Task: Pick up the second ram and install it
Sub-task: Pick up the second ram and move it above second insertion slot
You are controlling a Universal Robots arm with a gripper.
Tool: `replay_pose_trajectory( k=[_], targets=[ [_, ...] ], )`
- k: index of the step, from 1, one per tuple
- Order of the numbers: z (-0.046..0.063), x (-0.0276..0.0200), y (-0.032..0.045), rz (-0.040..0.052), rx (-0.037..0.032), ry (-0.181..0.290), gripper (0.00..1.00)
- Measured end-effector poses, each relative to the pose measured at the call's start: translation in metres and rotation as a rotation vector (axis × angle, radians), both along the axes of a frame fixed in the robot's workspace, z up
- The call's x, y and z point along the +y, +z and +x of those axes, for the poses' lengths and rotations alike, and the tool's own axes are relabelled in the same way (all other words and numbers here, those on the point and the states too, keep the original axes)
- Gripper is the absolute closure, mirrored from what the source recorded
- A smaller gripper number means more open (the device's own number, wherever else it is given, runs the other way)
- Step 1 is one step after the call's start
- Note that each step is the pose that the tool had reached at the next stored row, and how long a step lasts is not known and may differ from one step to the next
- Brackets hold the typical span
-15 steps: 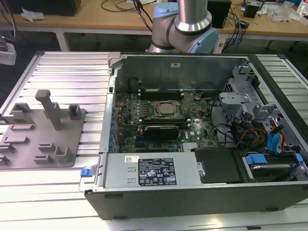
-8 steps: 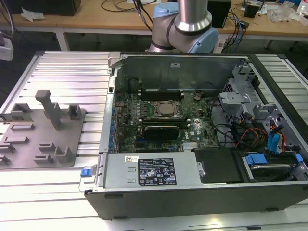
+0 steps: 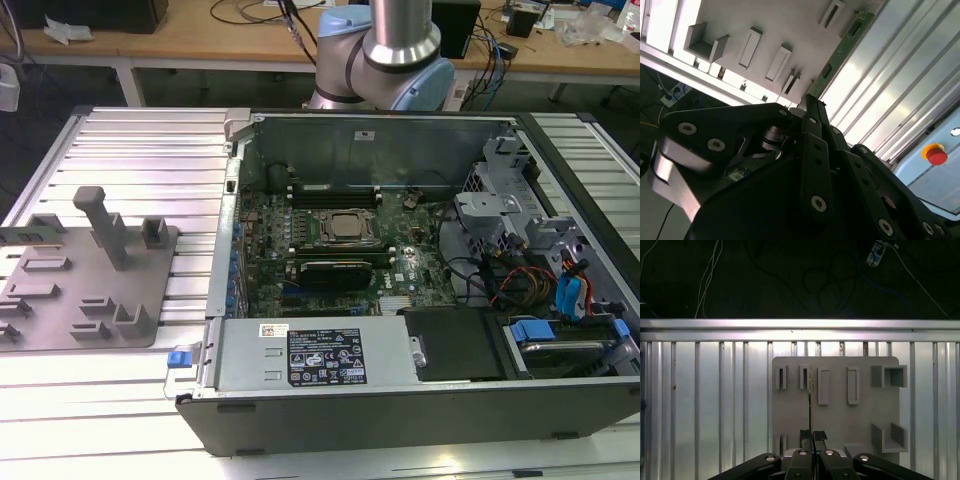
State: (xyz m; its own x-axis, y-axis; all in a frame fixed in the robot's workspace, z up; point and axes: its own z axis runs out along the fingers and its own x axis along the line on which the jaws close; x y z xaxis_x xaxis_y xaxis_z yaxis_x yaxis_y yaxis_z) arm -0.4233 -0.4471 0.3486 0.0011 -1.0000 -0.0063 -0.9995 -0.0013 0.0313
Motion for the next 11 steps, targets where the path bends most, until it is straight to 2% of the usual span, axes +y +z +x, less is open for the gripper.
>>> replay_pose_trajectory(
  k=[5,11],
  targets=[
    [0.000,0.0000,0.0107,-0.0001,0.0001,0.000,0.91],
    [0.000,0.0000,0.0279,0.0001,0.0000,0.000,0.91]
  ],
)
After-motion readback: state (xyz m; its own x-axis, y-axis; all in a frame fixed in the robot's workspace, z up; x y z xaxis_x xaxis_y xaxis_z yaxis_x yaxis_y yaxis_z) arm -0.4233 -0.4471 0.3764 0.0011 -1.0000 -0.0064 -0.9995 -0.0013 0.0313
